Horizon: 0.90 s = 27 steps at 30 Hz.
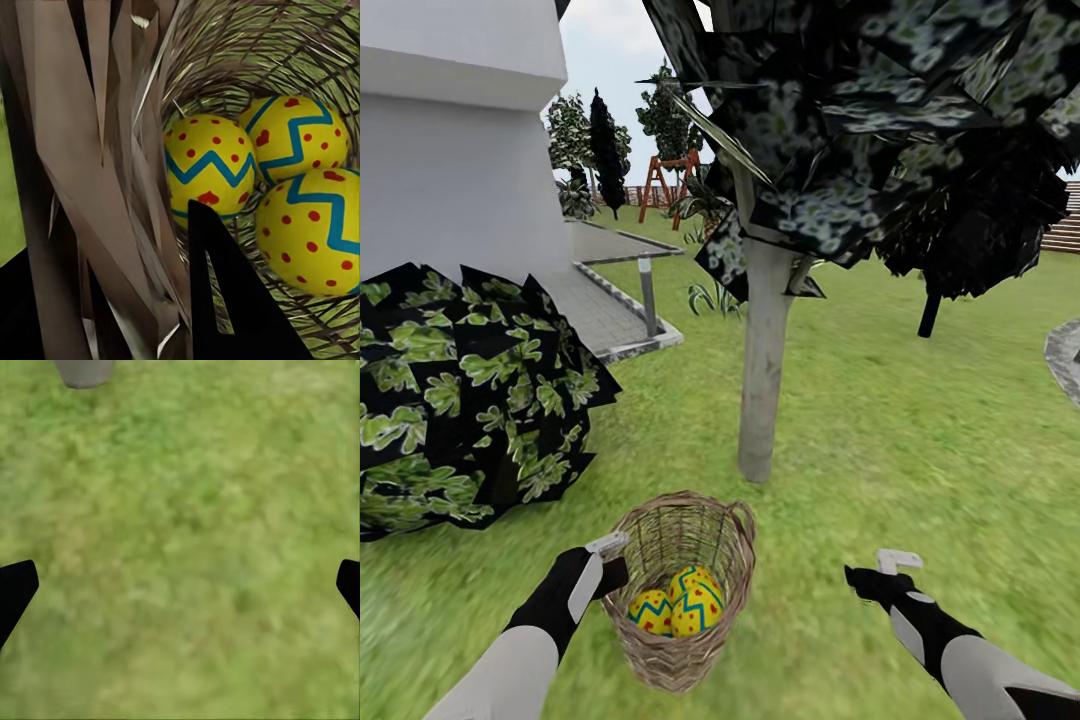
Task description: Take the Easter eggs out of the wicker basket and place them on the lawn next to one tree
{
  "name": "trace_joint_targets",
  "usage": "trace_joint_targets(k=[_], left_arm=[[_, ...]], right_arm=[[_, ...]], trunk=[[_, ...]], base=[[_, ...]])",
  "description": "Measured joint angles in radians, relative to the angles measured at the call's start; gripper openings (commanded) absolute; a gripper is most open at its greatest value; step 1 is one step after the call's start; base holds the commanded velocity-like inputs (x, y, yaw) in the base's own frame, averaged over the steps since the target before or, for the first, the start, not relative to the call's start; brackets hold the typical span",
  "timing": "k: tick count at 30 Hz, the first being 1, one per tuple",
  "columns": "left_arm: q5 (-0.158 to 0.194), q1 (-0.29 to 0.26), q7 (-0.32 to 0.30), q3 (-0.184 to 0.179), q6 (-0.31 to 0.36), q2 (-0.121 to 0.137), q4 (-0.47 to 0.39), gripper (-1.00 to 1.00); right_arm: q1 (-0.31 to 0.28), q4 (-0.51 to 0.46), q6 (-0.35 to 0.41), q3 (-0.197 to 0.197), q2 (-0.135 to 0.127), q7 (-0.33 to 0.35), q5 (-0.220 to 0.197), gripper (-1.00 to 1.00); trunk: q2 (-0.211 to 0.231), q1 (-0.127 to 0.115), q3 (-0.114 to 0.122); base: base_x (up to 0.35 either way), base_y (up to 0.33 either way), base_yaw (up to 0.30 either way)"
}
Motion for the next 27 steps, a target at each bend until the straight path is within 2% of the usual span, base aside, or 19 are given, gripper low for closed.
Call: trace_joint_targets(k=[6,20,27], left_arm=[[0.009,0.000,0.000,0.000,0.000,0.001,0.000,-1.00],[0.006,0.000,0.000,0.000,0.000,0.002,0.000,-1.00],[0.009,0.000,0.000,0.001,-0.001,0.001,0.000,-1.00]], right_arm=[[0.000,0.000,0.000,0.000,0.000,0.000,0.000,1.00],[0.000,0.000,0.000,0.000,0.000,-0.001,0.000,1.00],[0.000,0.000,0.000,0.000,0.000,-0.001,0.000,1.00]], trunk=[[0.000,0.000,0.000],[0.000,0.000,0.000],[0.000,0.001,0.000]], base=[[0.327,-0.015,0.000],[0.325,-0.158,0.000],[0.028,-0.011,0.000]])
